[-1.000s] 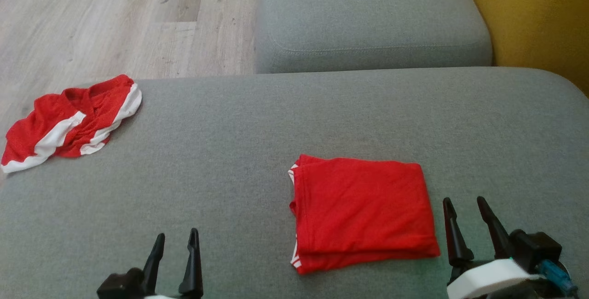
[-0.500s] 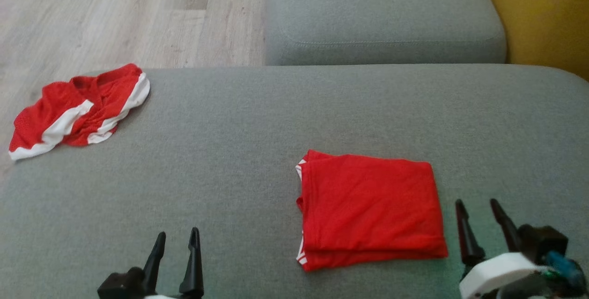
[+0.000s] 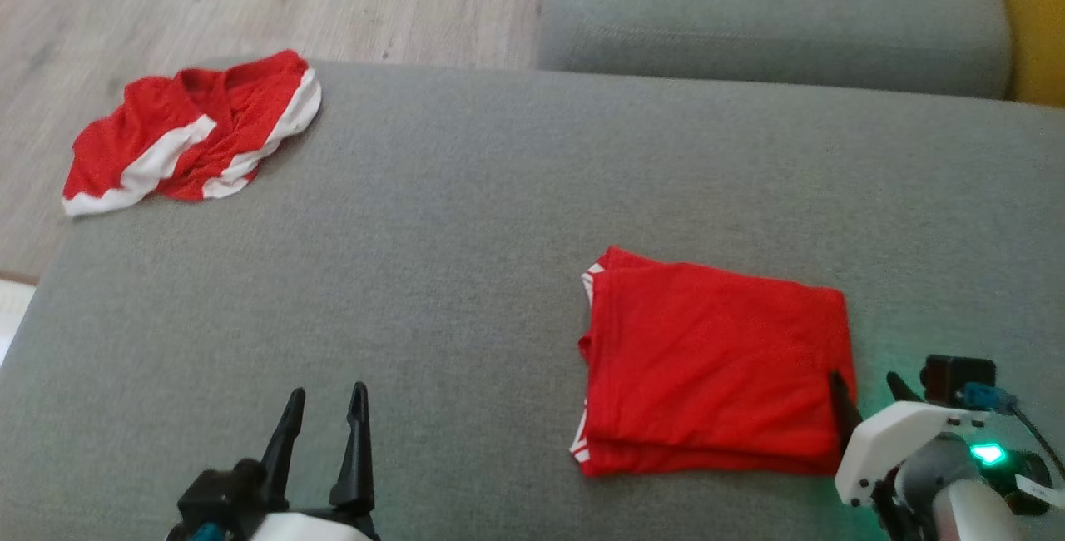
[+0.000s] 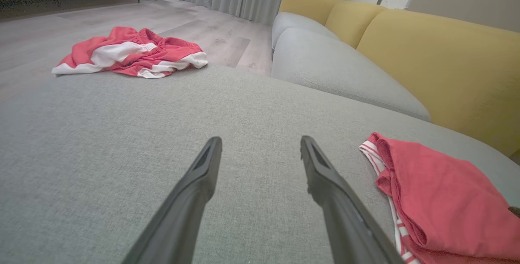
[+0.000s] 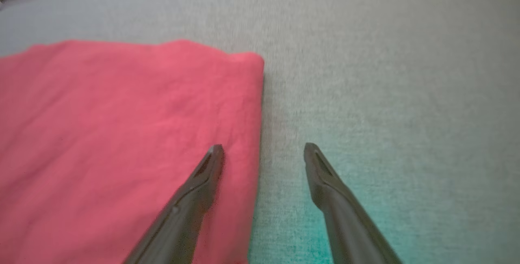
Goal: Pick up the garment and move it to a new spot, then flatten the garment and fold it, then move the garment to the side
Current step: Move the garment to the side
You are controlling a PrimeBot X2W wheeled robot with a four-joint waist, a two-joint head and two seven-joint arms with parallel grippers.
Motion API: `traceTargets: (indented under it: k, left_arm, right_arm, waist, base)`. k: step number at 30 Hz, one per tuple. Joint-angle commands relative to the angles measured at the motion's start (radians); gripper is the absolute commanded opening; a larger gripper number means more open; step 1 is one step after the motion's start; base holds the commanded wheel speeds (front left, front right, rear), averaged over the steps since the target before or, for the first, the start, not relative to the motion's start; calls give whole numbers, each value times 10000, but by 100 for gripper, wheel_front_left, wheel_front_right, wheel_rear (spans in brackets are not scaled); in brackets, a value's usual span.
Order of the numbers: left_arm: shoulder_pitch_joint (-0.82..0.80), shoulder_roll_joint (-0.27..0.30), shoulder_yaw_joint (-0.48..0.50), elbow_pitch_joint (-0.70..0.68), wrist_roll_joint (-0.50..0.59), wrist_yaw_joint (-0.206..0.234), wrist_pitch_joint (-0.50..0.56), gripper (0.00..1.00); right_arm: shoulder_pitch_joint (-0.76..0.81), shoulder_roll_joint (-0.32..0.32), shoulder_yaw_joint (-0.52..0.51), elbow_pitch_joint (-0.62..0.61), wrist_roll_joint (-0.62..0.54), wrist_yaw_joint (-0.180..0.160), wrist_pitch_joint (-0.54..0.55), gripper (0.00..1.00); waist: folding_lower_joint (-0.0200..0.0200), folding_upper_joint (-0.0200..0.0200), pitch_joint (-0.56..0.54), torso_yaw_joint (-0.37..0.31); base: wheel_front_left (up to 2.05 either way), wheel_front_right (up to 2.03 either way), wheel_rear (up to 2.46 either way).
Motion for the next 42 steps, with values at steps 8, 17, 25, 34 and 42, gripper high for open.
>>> traceTargets:
  k: [8, 17, 25, 34, 42]
  left_arm:
    - [-696, 193, 360, -450, 187, 101, -88, 100]
    - [-952, 265, 353, -966, 379, 221, -56, 100]
    - [-1253, 479, 480, -1191, 476, 329, 76, 100]
    - [-1882, 894, 578, -1648, 701, 395, 489, 100]
    - [-2539, 997, 487, -2051, 848, 404, 957, 100]
  right_arm:
    - [-1220, -64, 450, 1097, 629, 35, 698, 24]
    - [-2465, -145, 321, 1390, 600, 35, 335, 0]
    - [-3832, -594, 5, 1250, 368, 35, 65, 0]
    - [-5349, -1035, -338, 1303, 245, 35, -31, 0]
    - [-6159, -1175, -428, 2018, 38, 35, -283, 0]
  waist:
    - [-1, 0, 502, 251]
    - [-1, 0, 1051, -848]
    - [-1, 0, 1751, -2718]
    - [-1, 0, 2734, -4749]
    - [-1, 0, 3209, -5418]
  base:
    - [0, 0, 0]
    - [0, 0, 0]
    - [0, 0, 0]
    - [0, 0, 0]
    - [0, 0, 0]
